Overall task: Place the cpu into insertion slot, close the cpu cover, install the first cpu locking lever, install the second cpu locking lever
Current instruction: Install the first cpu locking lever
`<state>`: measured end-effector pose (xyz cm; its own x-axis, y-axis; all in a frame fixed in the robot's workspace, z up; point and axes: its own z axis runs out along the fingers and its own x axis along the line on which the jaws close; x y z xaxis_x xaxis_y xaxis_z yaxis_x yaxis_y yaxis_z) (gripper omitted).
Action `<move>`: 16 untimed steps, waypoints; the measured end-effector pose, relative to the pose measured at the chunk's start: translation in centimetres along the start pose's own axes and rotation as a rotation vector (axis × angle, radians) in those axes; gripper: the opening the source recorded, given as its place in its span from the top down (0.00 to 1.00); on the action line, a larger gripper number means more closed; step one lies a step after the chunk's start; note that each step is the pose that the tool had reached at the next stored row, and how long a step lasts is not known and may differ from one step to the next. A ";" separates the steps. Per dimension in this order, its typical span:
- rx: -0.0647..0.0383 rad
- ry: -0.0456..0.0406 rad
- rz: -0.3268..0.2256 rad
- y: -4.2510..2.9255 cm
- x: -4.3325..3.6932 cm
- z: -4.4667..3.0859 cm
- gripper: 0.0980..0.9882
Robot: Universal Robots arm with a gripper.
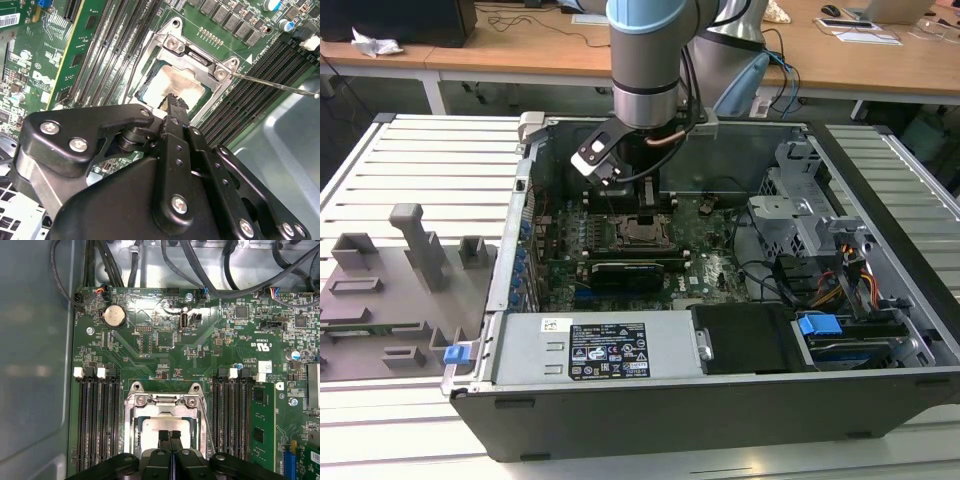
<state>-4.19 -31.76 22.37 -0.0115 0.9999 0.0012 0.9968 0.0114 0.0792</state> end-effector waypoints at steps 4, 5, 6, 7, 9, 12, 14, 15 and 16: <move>0.000 0.0002 0.000 0.01 0.00 -0.10 0.99; 0.000 -0.0001 0.001 0.01 0.00 -0.14 0.99; 0.000 0.0001 0.001 0.02 0.00 -0.21 0.99; 0.000 0.0000 0.001 0.03 0.00 -0.34 0.99; 0.000 -0.0001 0.001 0.03 0.00 -0.44 0.99; 0.000 0.0000 0.001 0.05 0.00 -0.67 0.99; 0.000 0.0000 0.001 0.07 0.00 -0.94 0.99; 0.000 0.0000 0.001 0.08 0.00 -1.04 0.99; 0.000 0.0000 0.001 0.09 0.00 -1.15 0.99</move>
<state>-4.19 -31.76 23.52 -0.0106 0.9999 0.0012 0.9968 0.0105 0.0792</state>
